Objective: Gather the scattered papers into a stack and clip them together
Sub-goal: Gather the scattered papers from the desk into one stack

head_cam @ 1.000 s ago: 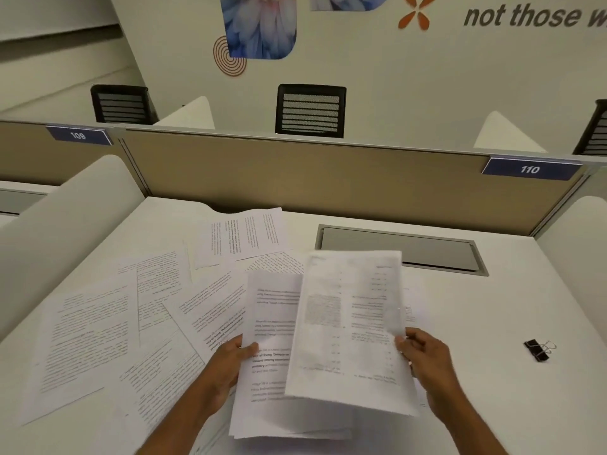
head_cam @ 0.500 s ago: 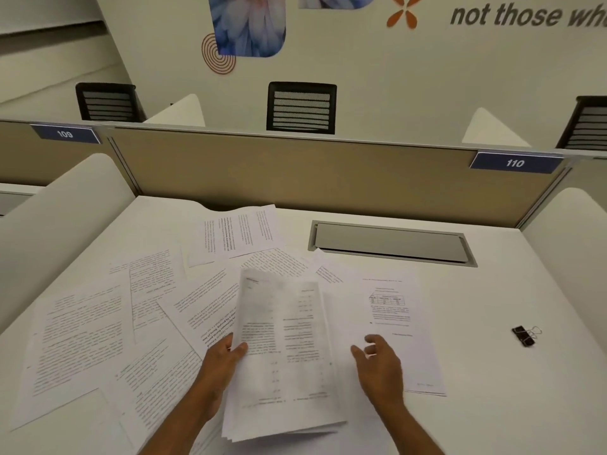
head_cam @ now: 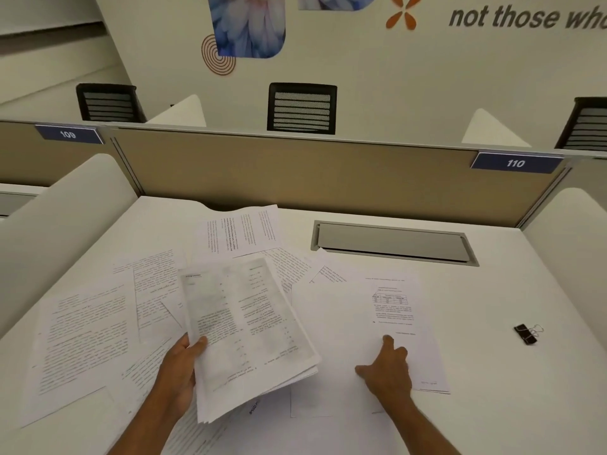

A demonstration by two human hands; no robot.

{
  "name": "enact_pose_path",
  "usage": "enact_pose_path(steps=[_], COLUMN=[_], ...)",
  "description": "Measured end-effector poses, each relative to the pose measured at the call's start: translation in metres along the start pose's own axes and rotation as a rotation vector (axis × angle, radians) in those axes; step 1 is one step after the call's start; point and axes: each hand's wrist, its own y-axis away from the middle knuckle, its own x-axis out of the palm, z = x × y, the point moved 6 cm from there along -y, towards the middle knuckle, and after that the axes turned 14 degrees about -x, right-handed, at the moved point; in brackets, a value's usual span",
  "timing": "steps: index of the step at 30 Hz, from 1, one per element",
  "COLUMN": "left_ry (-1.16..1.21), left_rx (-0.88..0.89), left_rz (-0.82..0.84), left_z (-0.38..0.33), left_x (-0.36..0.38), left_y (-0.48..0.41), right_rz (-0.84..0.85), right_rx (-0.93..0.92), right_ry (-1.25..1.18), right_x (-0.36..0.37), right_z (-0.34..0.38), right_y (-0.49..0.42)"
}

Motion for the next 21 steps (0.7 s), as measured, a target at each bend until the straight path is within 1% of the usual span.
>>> enact_pose_path(steps=[4, 9, 13, 17, 21], left_ry=[0.091, 0.178, 0.193, 0.169, 0.154], left_rx=[-0.065, -0.188, -0.191, -0.191, -0.202], left_rz=[0.053, 0.154, 0.188, 0.245, 0.269], left_z=[0.002, 0.012, 0.016, 0.021, 0.027], left_x=[-0.002, 0.002, 0.009, 0.026, 0.041], left_y=[0.005, 0.016, 0.017, 0.021, 0.020], right_rz=[-0.049, -0.145, -0.184, -0.200, -0.286], right_rx=[-0.010, -0.030, -0.015, -0.018, -0.087], right_ry=[-0.217, -0.588, -0.759, -0.786, -0.605], right_x=[0.001, -0.013, -0.024, -0.030, -0.041], right_z=[-0.008, -0.023, -0.034, -0.036, -0.030], right_y=[0.002, 0.008, 0.009, 0.009, 0.014])
